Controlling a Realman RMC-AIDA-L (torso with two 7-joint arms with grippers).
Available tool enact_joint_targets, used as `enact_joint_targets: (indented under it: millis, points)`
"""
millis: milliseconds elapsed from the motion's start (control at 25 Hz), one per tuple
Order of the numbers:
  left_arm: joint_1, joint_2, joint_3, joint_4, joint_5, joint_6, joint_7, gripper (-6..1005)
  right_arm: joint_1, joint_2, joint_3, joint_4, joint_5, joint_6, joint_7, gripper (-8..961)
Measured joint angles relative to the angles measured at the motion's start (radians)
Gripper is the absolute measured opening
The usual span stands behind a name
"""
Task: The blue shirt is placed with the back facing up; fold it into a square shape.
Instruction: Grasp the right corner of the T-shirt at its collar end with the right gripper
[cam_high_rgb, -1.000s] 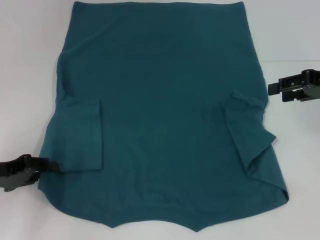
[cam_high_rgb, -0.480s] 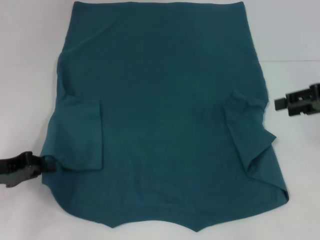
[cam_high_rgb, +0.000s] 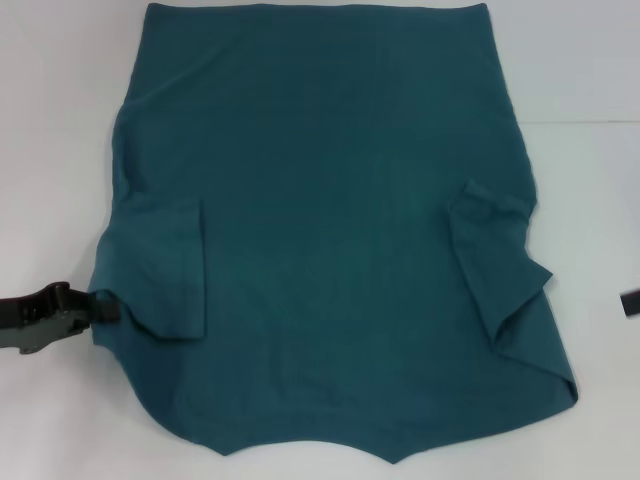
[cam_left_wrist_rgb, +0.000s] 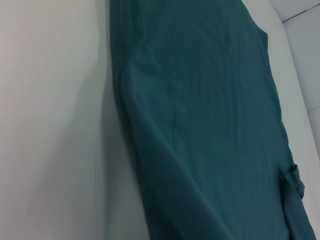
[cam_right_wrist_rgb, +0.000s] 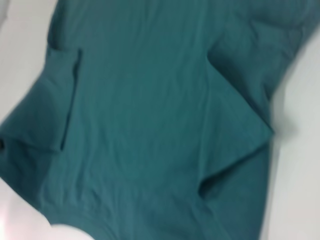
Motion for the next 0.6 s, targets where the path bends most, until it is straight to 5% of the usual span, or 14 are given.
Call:
enact_joint_targets:
  millis: [120,600]
  points:
    - [-0.004,0.000,-0.001,0.000,0.000,-0.005,-0.002,17,-0.004,0.011,-0.003,0.000,-0.046,-0.003,-0.020,654]
    - [-0.007,-0.002,-0.001,-0.007,-0.001,-0.027,-0.011,17,0.056,0.114,-0.034,0.007,-0.233,0.080,-0.064,653]
